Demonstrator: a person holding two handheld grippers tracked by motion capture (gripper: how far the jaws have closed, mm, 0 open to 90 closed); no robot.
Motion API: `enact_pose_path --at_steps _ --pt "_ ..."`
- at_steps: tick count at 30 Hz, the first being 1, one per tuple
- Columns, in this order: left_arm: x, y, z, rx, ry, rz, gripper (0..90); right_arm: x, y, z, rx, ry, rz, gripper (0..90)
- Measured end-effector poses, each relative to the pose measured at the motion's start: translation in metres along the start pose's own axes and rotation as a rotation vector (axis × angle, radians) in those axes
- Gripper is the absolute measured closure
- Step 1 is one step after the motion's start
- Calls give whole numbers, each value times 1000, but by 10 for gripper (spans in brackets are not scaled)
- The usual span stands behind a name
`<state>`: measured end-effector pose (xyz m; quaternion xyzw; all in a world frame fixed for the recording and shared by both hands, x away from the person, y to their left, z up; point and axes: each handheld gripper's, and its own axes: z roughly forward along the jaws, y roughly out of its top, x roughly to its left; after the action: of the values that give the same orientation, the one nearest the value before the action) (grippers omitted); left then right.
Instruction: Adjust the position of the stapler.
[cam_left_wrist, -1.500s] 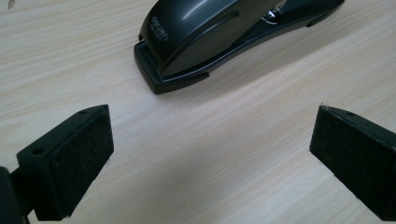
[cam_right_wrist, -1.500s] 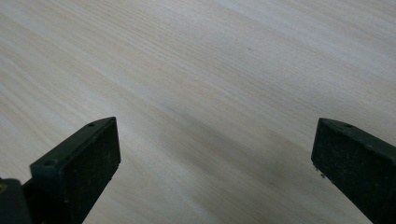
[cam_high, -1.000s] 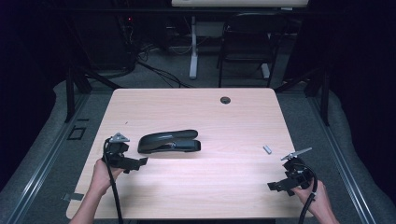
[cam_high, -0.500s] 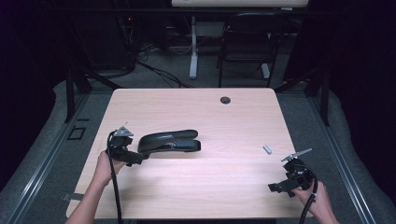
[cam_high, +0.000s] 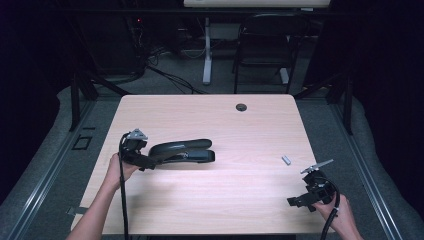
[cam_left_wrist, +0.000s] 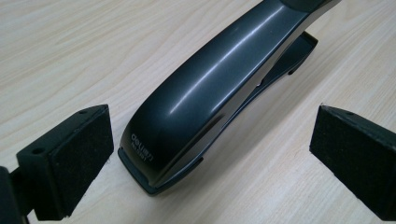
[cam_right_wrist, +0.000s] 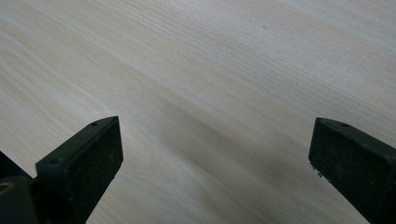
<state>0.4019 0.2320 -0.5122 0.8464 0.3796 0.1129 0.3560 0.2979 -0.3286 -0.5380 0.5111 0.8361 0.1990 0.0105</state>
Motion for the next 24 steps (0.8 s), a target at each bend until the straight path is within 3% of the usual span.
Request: enact_pose_path --at_steps 9,18,24 --pt "-5 15 10 10 -21 49 0 -1 -2 0 0 1 3 31" --pt "-12 26 29 66 -35 98 0 0 -3 1 -3 6 7 31" --pt "-16 37 35 44 -47 112 47 0 -3 2 -11 11 16 31"
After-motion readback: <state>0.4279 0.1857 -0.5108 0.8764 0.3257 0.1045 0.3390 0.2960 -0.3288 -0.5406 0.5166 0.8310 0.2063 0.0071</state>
